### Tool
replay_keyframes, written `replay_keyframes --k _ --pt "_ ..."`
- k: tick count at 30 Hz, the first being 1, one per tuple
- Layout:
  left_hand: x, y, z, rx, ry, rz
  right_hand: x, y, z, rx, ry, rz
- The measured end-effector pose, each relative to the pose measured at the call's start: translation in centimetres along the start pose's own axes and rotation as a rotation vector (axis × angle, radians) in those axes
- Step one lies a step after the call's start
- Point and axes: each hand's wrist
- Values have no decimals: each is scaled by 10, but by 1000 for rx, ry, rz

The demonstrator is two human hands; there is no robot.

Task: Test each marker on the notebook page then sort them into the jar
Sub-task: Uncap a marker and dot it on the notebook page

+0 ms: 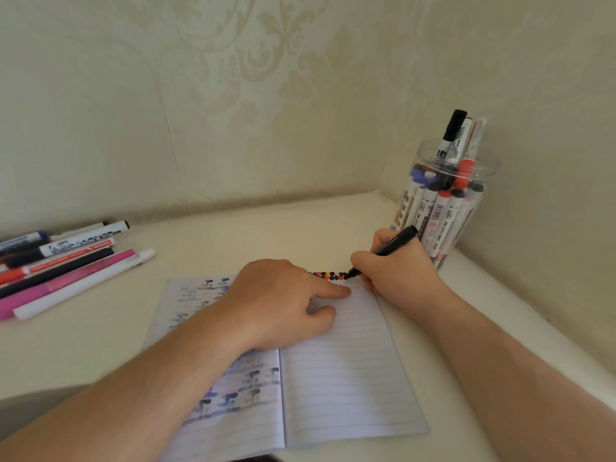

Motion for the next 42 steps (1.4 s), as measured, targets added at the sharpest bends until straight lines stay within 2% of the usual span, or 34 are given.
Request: replay_keyframes --k 9,13,14,16,18,20,22,26,32,42 --pt "0 0 4 -1 -22 12 2 2 -3 -15 14 -29" --pt "2 -11 9 -58 84 358 -3 1 3 -220 130 -129" --pt "1 -14 9 -67 119 422 -5 -1 5 -277 81 -226" --pt "3 -17 8 -94 187 465 -9 -6 11 -314 -119 -442" --pt "7 -22 6 -128 264 479 -9 -10 15 -231 -290 -557" --pt "9 -25 5 -171 333 538 -6 -14 17 -123 -350 -577" --pt "9 -28 4 -204 358 605 -3 -17 17 -32 -312 -620" --pt "6 -26 5 -199 318 606 -6 -20 10 134 -242 -885" --pt "4 -23 6 -173 291 621 -6 -14 8 97 -220 -611" --pt "4 -21 6 -135 291 593 2 -14 12 29 -280 -499"
Point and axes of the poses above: each hand's wrist, its own z-axis away from the middle knuckle, its own x-axis out of the palm, y = z × x, and after that the axes turned 4 degrees about x, right-handed
